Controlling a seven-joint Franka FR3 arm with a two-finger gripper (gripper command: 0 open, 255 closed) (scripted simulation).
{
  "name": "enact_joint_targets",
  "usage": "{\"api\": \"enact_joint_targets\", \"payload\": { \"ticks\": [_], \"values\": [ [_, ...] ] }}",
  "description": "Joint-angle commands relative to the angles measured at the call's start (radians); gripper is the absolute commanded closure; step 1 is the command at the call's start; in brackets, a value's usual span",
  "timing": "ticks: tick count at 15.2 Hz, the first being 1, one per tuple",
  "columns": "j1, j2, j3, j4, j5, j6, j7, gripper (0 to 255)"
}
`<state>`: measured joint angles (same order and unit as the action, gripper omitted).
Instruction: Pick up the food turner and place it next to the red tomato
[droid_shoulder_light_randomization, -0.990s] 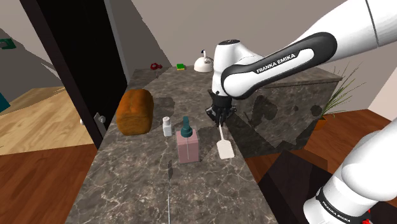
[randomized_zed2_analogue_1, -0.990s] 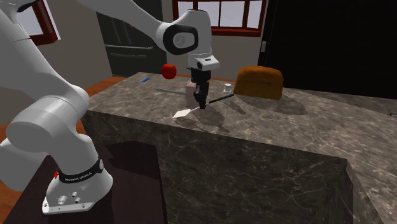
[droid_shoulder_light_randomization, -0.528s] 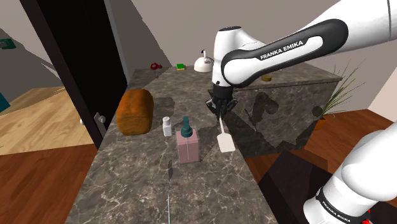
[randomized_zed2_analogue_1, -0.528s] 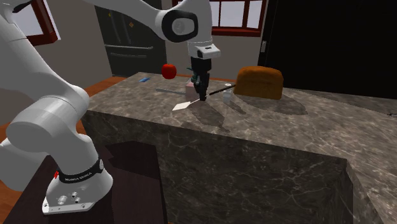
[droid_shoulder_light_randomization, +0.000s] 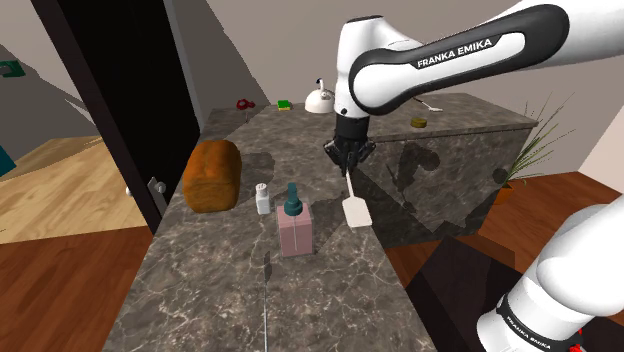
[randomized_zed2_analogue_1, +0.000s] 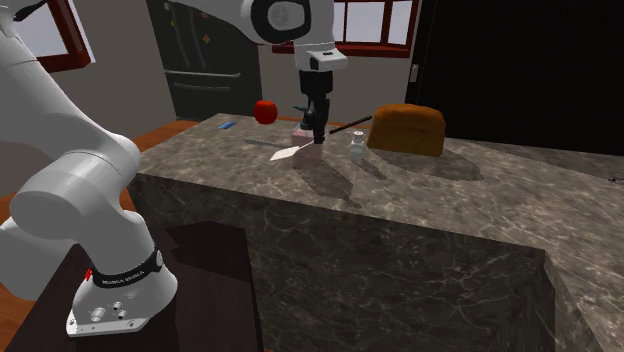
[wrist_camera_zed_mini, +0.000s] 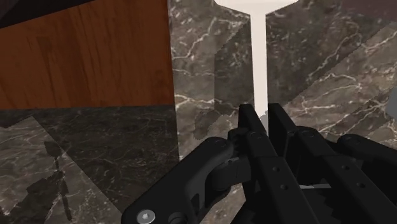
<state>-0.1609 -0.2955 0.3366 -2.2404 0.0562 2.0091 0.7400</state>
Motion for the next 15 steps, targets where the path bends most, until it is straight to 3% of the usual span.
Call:
{"api": "enact_joint_targets", "payload": {
  "ticks": [1, 5, 15],
  "values": [
    [0.0, -0.006, -0.003, 0.022, 0.001, -0.028, -0.002, 255],
    [-0.001, -0.013, -0.006, 0.063, 0.001, -0.076, -0.005, 255],
    [0.104, -0.114, 0.14, 0.004, 0.08, -0.106, 0.205, 255]
  ]
}}
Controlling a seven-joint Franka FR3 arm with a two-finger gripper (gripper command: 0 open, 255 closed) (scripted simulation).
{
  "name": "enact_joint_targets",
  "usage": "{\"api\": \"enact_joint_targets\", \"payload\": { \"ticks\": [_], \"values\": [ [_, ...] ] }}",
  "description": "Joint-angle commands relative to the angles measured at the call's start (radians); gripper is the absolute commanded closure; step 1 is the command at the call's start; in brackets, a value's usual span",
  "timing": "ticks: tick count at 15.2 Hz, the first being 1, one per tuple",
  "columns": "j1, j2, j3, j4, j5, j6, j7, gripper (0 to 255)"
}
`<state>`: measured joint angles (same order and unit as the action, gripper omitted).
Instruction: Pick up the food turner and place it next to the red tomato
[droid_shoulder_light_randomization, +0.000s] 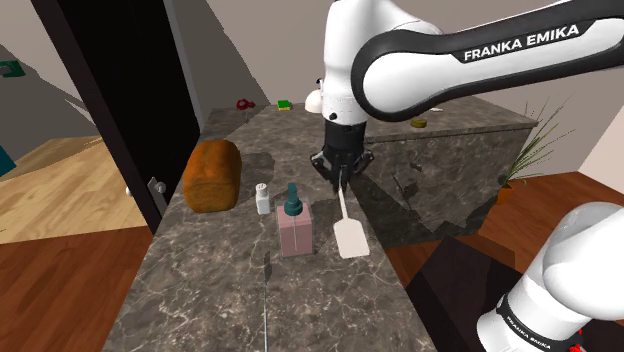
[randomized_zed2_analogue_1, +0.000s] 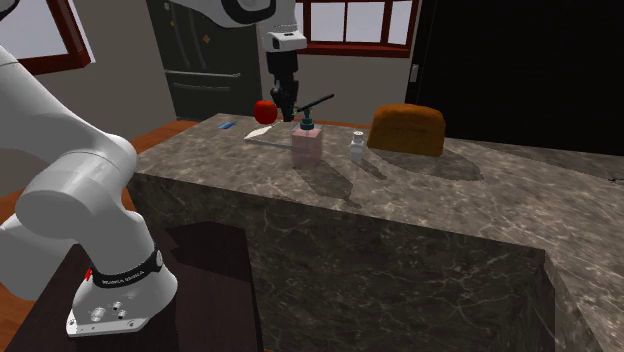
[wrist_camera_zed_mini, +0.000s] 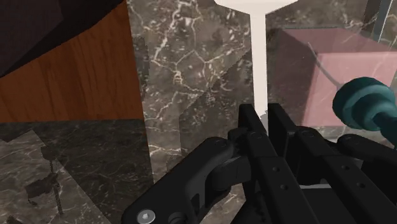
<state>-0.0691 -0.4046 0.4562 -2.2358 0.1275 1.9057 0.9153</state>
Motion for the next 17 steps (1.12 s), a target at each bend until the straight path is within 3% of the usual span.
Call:
{"api": "enact_joint_targets", "payload": {
  "ticks": [1, 10, 17],
  "values": [
    [0.022, -0.009, 0.037, 0.0, 0.016, -0.006, 0.052, 255],
    [0.092, 0.002, 0.204, 0.053, 0.061, -0.03, 0.273, 255],
    [0.115, 0.085, 0.363, 0.155, 0.046, -0.042, 0.473, 255]
  ]
}}
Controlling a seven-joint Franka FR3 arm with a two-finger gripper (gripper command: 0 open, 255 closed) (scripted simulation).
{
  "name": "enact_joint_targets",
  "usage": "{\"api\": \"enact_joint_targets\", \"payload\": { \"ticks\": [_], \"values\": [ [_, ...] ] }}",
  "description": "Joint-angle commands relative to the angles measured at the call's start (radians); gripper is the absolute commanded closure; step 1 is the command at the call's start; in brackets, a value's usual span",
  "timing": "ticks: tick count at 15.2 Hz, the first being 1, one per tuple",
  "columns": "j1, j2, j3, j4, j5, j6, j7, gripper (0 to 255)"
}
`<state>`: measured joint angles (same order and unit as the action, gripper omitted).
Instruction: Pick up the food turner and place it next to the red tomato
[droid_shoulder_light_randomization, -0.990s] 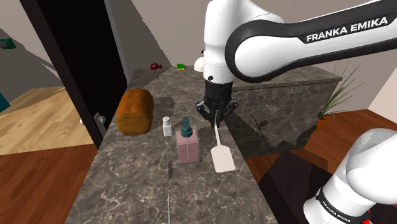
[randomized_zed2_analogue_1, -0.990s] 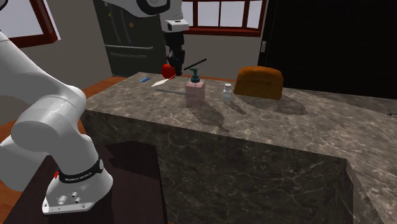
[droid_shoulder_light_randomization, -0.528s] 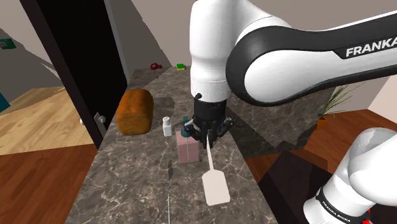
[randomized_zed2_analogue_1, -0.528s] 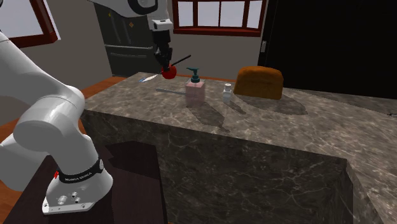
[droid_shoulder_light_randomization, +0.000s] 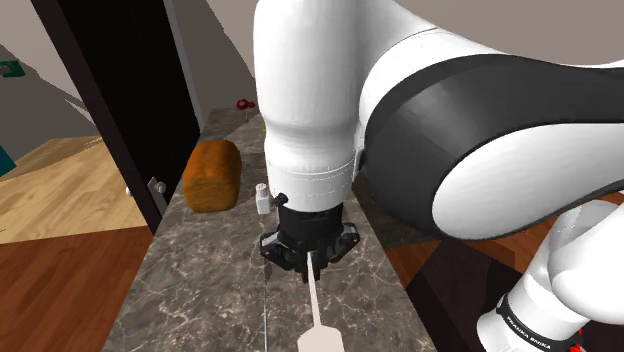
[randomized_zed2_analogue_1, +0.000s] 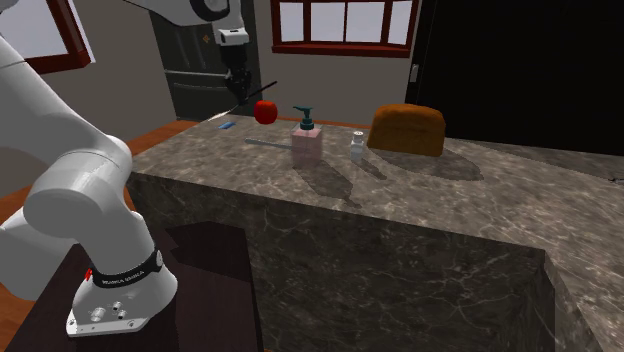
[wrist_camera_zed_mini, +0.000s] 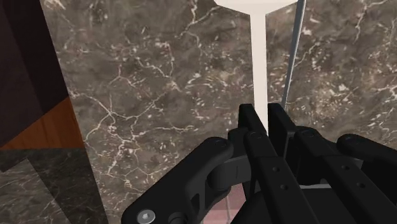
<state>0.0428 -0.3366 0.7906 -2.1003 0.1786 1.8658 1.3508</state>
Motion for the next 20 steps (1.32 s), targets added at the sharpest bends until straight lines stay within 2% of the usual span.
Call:
{"api": "enact_joint_targets", "payload": {
  "ticks": [1, 6, 8, 9, 20],
  "values": [
    [0.003, 0.036, 0.055, 0.038, -0.014, -0.003, 0.069, 255],
    [-0.004, 0.166, 0.205, 0.149, -0.099, -0.012, 0.252, 255],
    [-0.004, 0.246, 0.273, 0.203, -0.165, -0.02, 0.345, 255],
    [0.004, 0.311, 0.317, 0.24, -0.222, -0.029, 0.412, 255],
    [0.021, 0.367, 0.318, 0.122, -0.279, 0.112, 0.46, 255]
  ]
}}
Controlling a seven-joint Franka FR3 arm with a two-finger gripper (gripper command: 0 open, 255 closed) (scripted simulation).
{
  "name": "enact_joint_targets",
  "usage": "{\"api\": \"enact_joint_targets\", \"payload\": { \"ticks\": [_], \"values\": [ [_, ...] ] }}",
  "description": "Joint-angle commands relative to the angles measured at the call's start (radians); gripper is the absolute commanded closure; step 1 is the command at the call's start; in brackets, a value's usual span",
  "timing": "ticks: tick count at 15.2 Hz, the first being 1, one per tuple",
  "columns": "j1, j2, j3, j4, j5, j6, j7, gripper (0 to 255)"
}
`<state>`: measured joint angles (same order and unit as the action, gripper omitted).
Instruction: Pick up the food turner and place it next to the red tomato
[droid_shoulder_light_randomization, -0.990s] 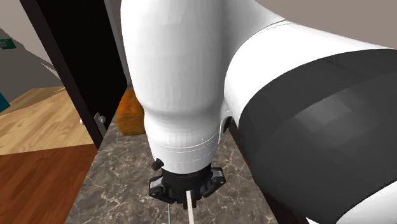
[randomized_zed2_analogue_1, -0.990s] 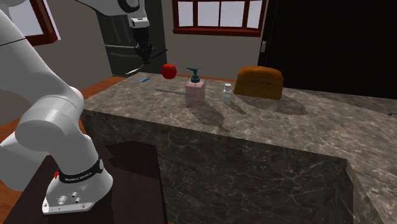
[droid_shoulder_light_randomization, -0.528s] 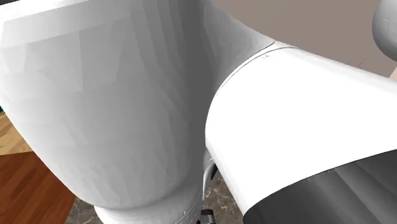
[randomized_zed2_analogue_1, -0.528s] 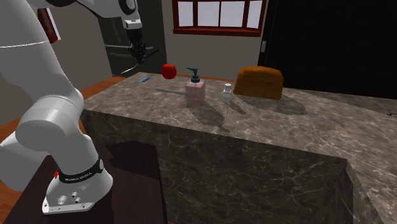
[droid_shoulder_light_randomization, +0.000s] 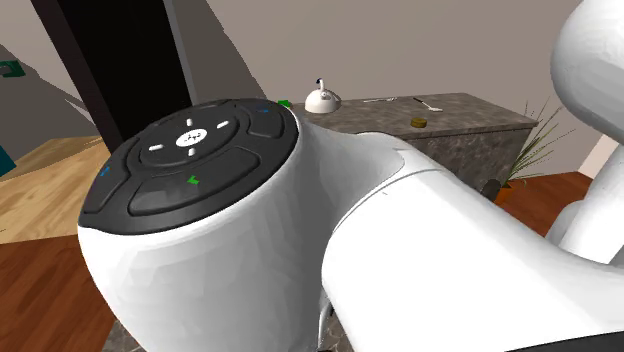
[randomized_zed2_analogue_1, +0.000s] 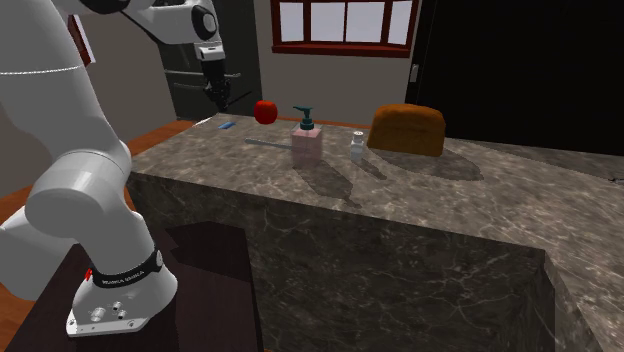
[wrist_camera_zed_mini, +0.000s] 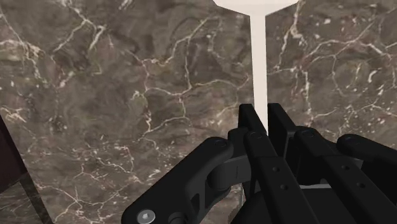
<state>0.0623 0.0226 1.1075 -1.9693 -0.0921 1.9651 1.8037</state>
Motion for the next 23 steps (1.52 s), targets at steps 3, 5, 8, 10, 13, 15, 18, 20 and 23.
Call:
{"api": "enact_joint_targets", "payload": {
  "ticks": [3, 5, 8, 10, 13, 15, 18, 20, 23],
  "values": [
    [0.007, 0.032, 0.001, -0.037, -0.034, 0.049, 0.027, 255],
    [0.012, 0.05, 0.0, -0.053, -0.053, 0.073, 0.042, 255],
    [0.022, 0.08, -0.005, -0.077, -0.086, 0.107, 0.067, 255],
    [0.03, 0.101, -0.01, -0.091, -0.11, 0.129, 0.085, 255],
    [0.045, 0.134, -0.021, -0.111, -0.148, 0.162, 0.113, 255],
    [0.056, 0.156, -0.031, -0.123, -0.174, 0.182, 0.132, 255],
    [0.074, 0.191, -0.049, -0.139, -0.214, 0.212, 0.161, 255],
    [0.088, 0.214, -0.063, -0.148, -0.242, 0.232, 0.181, 255],
    [0.091, 0.217, -0.065, -0.15, -0.246, 0.235, 0.184, 255]
  ]
}}
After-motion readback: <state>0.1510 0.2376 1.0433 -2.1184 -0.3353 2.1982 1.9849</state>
